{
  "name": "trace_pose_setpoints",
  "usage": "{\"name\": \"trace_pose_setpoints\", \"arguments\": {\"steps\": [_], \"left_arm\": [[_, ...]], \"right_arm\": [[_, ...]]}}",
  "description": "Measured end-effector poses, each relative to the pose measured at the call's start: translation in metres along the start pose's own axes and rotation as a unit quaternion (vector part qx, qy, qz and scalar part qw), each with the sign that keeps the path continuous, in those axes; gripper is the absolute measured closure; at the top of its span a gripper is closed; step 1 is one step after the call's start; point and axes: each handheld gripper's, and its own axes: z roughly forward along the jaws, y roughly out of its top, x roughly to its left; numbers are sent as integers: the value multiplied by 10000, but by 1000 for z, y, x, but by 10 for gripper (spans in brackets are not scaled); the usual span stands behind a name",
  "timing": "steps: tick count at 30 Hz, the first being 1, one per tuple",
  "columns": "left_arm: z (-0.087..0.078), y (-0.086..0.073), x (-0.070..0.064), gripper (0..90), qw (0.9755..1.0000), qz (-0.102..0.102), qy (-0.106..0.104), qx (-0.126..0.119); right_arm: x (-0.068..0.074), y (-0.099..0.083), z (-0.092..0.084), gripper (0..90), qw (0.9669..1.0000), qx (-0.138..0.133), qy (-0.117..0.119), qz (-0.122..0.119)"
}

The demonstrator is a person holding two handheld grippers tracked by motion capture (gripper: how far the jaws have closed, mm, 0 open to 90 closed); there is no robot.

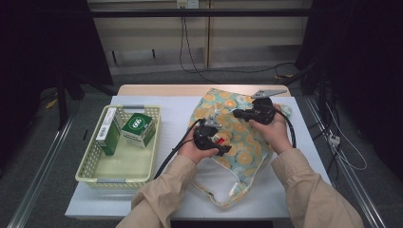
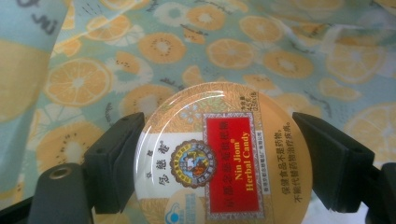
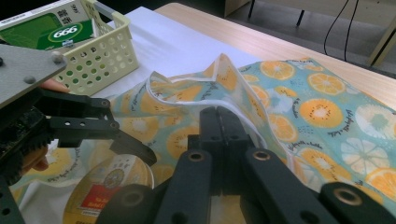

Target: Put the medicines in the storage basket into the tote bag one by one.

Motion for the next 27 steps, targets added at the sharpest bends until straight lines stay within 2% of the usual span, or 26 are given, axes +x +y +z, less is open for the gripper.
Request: {"name": "trace_pose_setpoints", "arguments": {"steps": [3,11,14,15,17,19,22,23,24,27], "left_arm": [[7,-1,5,203,9999,-82,93,-3],[20,5,8,202,9997,-22,224,-10],[24,10,10,202,9997,-55,230,-19],[25,11,10,202,9994,-66,338,10],[28,11,12,203,9996,-86,283,-34],[32,11,14,203,9993,-81,368,-48],[38,11,17,203,9991,-193,379,-73],[40,12,16,202,9987,-198,468,-72],[42,12,17,202,9989,-216,413,-113],[45,13,17,195,9983,-307,427,-251]], "right_arm": [[-2,-2,1,900,10000,26,3,19],[-2,-3,5,900,10000,53,-3,51],[-4,-4,5,900,9999,82,-31,68],[-4,-4,5,900,9999,89,-48,87],[-5,-4,4,900,9999,81,-59,83],[-6,-4,3,900,9999,67,-65,113],[-6,-4,3,900,9999,67,-66,131],[-5,-4,4,900,9999,76,-72,127],[-5,-4,4,900,9999,88,-72,130],[-5,-4,5,900,9998,81,-69,150]]}}
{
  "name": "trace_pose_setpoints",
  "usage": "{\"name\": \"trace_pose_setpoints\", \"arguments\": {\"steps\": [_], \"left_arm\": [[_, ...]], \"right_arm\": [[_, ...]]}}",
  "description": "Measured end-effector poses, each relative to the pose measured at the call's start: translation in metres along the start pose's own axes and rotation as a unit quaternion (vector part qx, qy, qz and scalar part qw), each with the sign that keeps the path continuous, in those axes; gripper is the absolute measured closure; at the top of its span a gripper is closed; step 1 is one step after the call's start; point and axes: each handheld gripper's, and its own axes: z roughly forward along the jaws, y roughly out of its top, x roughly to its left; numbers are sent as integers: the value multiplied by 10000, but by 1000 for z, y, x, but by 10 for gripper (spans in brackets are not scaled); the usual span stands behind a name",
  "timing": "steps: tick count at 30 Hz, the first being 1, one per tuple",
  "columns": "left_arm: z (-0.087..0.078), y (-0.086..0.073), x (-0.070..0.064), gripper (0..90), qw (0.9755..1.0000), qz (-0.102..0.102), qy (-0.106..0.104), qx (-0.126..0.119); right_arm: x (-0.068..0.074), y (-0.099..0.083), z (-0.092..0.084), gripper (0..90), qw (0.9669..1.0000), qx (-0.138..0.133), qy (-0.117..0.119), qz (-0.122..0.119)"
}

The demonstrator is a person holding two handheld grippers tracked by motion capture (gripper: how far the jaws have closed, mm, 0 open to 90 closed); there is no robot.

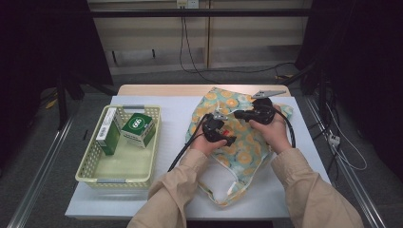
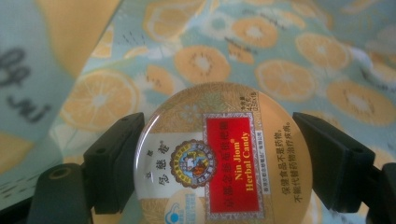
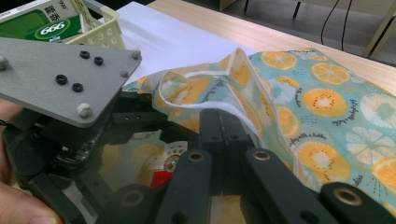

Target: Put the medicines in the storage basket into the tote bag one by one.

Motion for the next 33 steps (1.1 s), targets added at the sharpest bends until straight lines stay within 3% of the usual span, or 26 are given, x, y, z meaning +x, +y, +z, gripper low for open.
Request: {"name": "trace_pose_setpoints", "arguments": {"steps": [3,7,12,17,20,29,30,31,33], "left_arm": [[-1,1,0,131,10000,60,-1,-43],[-8,1,-1,107,9996,179,50,206],[-19,0,-1,104,9993,157,-145,310],[-32,-2,-3,105,9993,208,-204,252],[-41,-2,-6,103,9986,305,-249,344],[-70,-5,-6,100,9984,337,-374,260],[-74,-4,-7,99,9986,353,-290,250],[-78,-3,-6,99,9984,345,-406,201],[-85,-2,-6,98,9984,351,-426,132]], "right_arm": [[0,0,0,900,10000,-15,24,-5],[0,-1,0,900,10000,3,43,-24],[1,0,0,900,10000,-5,17,-34],[3,0,0,900,10000,11,26,-56],[5,-1,0,900,10000,24,50,-65],[9,-5,2,900,9999,59,68,-47],[9,-5,2,900,9999,56,66,-50],[10,-4,1,900,9999,38,73,-58],[11,-4,0,900,9999,34,80,-64]]}}
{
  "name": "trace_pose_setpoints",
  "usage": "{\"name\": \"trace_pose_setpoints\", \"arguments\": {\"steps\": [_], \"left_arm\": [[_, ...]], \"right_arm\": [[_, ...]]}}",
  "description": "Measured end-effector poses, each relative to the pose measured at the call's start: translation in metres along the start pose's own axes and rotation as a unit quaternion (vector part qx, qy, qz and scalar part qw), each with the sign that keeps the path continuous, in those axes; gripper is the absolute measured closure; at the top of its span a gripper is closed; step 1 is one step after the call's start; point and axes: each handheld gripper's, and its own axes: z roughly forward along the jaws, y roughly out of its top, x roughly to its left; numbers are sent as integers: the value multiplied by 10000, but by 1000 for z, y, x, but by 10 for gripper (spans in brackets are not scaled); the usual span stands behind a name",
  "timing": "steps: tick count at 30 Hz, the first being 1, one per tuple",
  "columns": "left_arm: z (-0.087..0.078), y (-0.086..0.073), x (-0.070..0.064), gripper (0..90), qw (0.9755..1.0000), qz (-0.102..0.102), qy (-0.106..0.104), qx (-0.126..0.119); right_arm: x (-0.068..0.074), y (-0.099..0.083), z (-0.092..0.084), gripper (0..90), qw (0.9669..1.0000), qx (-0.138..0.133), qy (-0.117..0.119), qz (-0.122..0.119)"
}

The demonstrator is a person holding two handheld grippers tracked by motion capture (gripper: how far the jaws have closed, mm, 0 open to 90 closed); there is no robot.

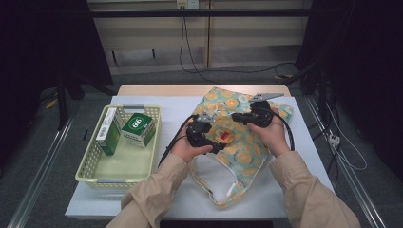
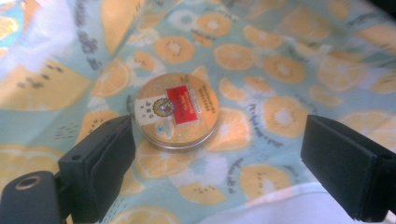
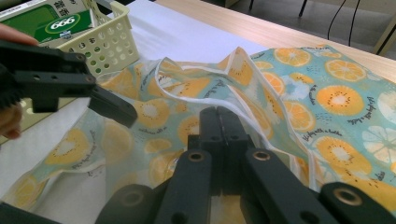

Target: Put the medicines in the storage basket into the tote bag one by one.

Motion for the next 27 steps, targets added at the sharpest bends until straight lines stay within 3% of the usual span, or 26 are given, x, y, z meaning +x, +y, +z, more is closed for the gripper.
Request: {"name": "trace_pose_setpoints", "arguments": {"steps": [2,4,5,8,21,27], "left_arm": [[-7,1,0,98,10000,-12,-37,-51],[-13,1,-2,95,10000,-12,54,-44],[-16,2,-2,94,10000,1,-55,-46],[-24,2,-2,92,9999,-52,-100,-82],[-56,7,0,79,9999,-66,59,-58],[-70,7,4,70,10000,-13,28,-52]], "right_arm": [[1,0,-1,900,10000,-15,15,-4],[1,-1,-1,900,10000,-5,14,1],[1,-1,-1,900,10000,-5,22,-3],[2,-2,-2,900,10000,-10,17,-3],[5,-2,-7,900,10000,-26,24,-11],[6,-1,-8,900,10000,-26,21,-29]]}}
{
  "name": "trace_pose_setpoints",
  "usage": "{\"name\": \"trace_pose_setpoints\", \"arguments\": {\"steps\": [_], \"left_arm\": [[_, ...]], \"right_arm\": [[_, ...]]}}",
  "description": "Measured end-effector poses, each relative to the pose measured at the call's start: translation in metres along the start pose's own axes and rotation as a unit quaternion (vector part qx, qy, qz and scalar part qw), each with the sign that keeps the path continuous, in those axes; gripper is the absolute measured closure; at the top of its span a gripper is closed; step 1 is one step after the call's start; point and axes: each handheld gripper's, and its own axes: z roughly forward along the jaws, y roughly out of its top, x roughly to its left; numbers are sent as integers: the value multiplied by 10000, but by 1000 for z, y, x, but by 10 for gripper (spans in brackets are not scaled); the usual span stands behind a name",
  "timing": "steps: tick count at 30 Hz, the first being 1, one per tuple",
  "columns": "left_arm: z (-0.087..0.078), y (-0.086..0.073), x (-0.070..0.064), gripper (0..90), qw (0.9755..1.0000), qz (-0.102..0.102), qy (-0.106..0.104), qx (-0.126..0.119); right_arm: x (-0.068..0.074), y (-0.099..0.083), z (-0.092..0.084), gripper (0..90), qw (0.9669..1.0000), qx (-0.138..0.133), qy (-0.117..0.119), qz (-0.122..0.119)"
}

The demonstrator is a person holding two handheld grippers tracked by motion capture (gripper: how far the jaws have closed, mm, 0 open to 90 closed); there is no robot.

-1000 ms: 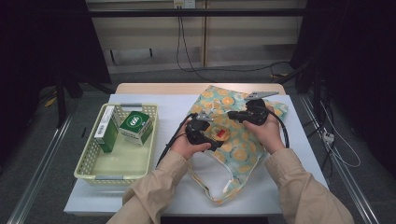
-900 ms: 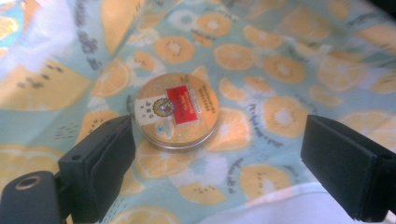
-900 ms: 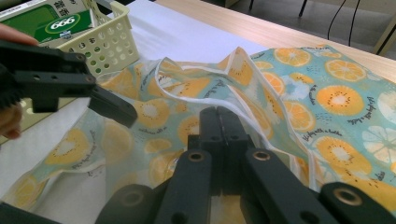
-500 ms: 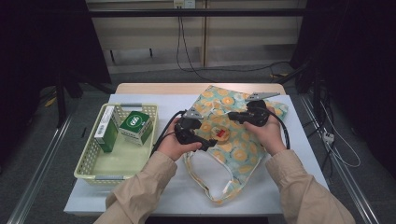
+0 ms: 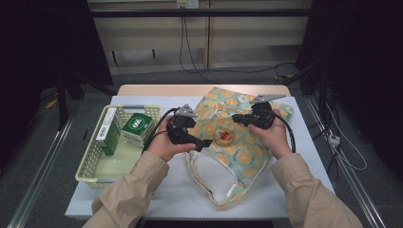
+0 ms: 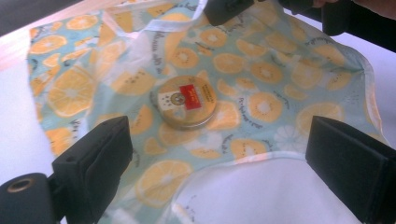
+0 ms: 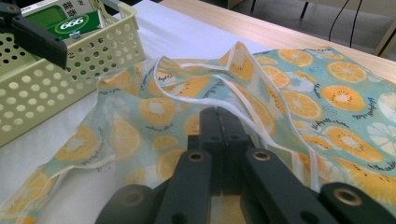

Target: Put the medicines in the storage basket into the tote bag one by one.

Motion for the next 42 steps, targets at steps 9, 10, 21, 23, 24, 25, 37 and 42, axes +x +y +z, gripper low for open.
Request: {"name": "trace_pose_setpoints", "arguments": {"steps": [9,10,21,23,24,25,37,42], "left_arm": [[-22,-3,8,68,9999,12,97,20],[-24,-3,10,68,9999,38,117,71],[-46,-14,27,73,9995,-35,279,119],[-50,-16,30,75,9993,-19,339,146],[-52,-17,32,75,9993,-74,332,132],[-54,-18,34,76,9992,-74,364,127],[-78,-37,65,91,9969,-328,689,171],[-82,-48,81,91,9950,-491,843,198]], "right_arm": [[1,1,0,900,10000,0,3,6],[1,0,0,900,10000,7,6,5],[3,0,2,900,10000,14,32,17],[3,0,2,900,10000,11,32,9],[3,0,2,900,10000,14,31,7],[3,0,1,900,10000,20,29,4],[3,-1,1,900,10000,9,32,20],[3,-1,1,900,10000,22,38,13]]}}
